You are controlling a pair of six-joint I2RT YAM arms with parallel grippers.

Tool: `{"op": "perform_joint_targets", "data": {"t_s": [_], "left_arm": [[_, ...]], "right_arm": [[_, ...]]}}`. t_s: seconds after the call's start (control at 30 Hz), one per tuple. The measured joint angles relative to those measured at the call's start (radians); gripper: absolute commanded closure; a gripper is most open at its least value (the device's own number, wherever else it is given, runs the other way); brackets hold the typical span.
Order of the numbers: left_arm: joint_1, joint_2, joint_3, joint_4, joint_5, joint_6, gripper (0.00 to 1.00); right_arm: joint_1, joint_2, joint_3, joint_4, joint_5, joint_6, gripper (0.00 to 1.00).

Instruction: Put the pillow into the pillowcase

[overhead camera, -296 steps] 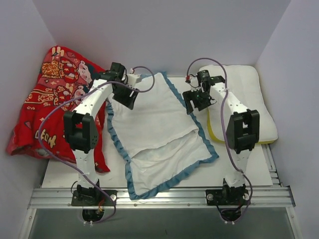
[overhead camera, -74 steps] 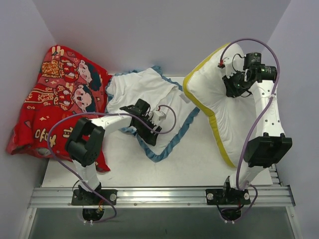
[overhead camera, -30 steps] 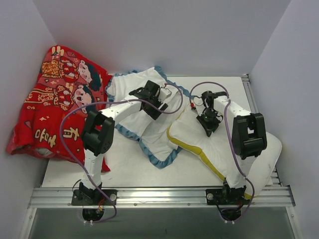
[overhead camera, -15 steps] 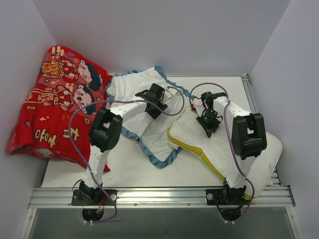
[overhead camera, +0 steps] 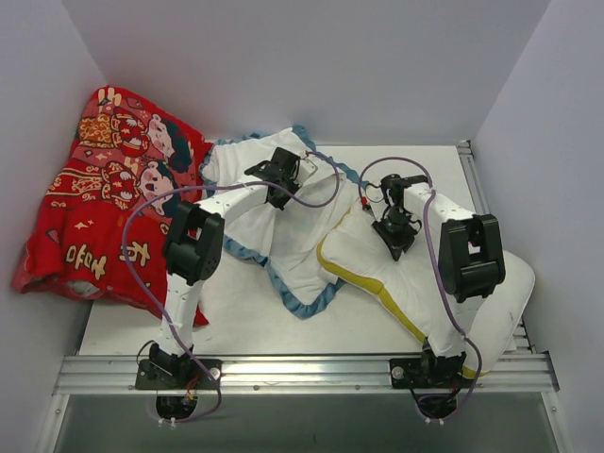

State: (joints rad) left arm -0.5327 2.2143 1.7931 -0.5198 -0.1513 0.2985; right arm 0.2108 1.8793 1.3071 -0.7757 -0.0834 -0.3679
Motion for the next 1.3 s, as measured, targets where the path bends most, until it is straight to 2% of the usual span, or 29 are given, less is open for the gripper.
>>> {"op": "perform_joint_targets", "data": {"t_s": [0.13,0.27,0.57,0.9,1.07,1.3], "left_arm": [[0.001,-0.005,0.0,-0.006,0.057,-0.001,1.0],[0.008,-0.029,0.0,-0.028,0.173,-0.019,1.0],[0.028,-0.167,-0.048,-0.09,0.423,-0.053,1.0],[0.0,-0.214,-0.095,-0.117,0.635,-0.161,1.0],[-0.008,-0.294,-0.121,-0.134,0.664,-0.186,1.0],[0.024,-0.405,-0.126,-0.15,0.693,-0.193,1.0]], "right_arm": [[0.0,-0.01,-0.005,0.003,-0.003,-0.003,1.0],[-0.001,-0.067,-0.019,-0.006,-0.031,-0.025,1.0],[-0.007,-0.333,0.019,-0.108,-0.122,-0.079,1.0],[0.0,-0.372,0.03,-0.117,-0.301,-0.113,1.0],[0.12,-0.428,-0.069,-0.079,-0.32,-0.193,1.0],[0.317,-0.424,-0.188,-0.035,-0.308,-0.281,1.0]]}}
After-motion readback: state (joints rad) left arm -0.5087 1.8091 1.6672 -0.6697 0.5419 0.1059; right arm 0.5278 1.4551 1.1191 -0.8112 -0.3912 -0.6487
